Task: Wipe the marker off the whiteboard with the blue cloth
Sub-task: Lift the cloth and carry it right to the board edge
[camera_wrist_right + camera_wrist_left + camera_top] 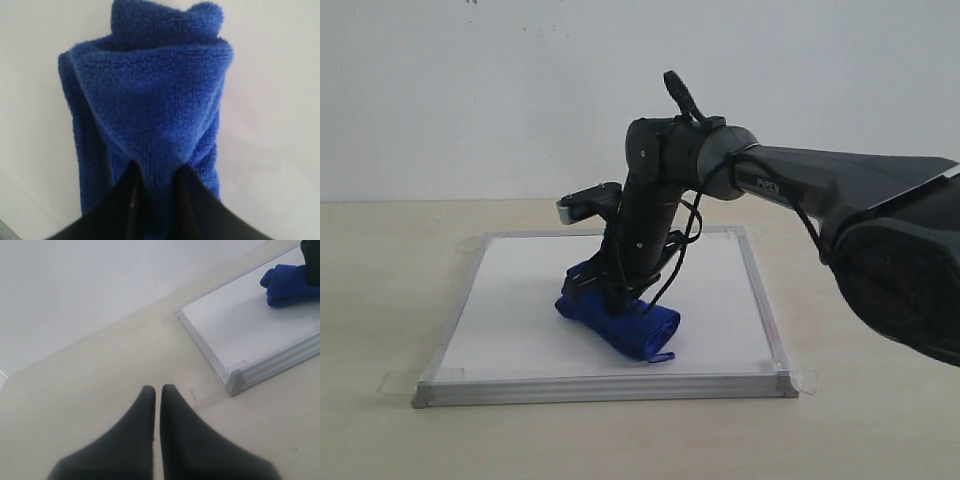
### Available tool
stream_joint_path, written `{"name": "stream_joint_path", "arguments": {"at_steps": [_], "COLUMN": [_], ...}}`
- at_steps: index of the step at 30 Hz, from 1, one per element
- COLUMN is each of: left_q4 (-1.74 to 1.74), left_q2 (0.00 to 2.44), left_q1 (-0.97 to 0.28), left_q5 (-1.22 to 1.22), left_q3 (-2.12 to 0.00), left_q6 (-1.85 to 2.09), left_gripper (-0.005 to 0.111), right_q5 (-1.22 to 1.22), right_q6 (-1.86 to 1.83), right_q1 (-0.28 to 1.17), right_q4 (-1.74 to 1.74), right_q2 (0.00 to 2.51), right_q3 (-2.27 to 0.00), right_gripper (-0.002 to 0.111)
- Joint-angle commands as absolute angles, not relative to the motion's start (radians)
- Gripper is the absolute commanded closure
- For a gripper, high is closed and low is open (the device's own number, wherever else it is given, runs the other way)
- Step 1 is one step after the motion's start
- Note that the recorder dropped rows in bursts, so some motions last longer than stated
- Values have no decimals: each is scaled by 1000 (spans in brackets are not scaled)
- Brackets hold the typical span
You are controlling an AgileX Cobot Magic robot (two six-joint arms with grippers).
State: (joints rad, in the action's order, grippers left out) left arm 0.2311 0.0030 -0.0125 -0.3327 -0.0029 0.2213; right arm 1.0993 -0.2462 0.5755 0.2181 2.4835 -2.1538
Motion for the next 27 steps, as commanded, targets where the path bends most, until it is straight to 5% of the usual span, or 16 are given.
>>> {"name": "stream_joint_path", "arguments": {"at_steps": [1,27], "left_q4": [229,229], "left_q2": [0,0], "left_q1": [-10,-10], "left_q5": [-330,-330], "left_q3": [0,0], "left_q6": [227,227], "left_gripper": [103,103], "right_q5": [1190,1221], "right_q6": [-252,0], "right_q1": [546,379], "right_q4": [221,-188], "right_q2": [2439,2267], "right_q3": [-2136,-2113], "right_gripper": [108,108]}}
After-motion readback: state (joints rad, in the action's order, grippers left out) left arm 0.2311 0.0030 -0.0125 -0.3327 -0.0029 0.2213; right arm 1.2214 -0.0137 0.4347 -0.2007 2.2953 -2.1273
